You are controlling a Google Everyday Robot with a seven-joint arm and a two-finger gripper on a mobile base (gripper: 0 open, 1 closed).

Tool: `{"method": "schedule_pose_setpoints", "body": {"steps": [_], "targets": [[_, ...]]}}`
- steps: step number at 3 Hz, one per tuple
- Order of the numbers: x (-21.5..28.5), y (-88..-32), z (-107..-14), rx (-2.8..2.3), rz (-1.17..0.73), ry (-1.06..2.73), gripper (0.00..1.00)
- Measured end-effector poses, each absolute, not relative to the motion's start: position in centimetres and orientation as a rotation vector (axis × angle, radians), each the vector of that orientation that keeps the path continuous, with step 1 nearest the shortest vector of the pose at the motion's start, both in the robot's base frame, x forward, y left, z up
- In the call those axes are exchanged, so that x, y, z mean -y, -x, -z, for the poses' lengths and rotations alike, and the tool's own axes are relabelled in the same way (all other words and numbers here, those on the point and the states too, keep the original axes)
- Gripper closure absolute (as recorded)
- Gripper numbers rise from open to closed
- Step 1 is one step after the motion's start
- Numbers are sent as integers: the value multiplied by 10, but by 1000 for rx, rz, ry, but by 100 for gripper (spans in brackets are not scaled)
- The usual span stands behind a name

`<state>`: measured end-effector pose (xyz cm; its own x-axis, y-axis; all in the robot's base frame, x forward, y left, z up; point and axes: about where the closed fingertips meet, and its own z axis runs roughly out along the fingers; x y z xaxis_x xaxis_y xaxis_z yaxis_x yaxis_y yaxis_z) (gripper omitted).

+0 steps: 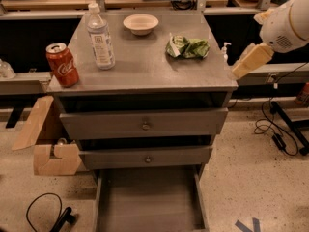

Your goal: Place green jalapeno chip bag into bottom drawer

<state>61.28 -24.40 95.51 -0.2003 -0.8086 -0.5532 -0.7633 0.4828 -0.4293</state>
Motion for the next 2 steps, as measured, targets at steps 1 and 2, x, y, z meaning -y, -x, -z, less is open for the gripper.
{"method": "schedule_pose_setpoints", "body": {"steps": [1,2], "targets": [[244,-626,-959,-1951,98,1265,0],[244,-623,-958,-1956,94,1273,0]]}}
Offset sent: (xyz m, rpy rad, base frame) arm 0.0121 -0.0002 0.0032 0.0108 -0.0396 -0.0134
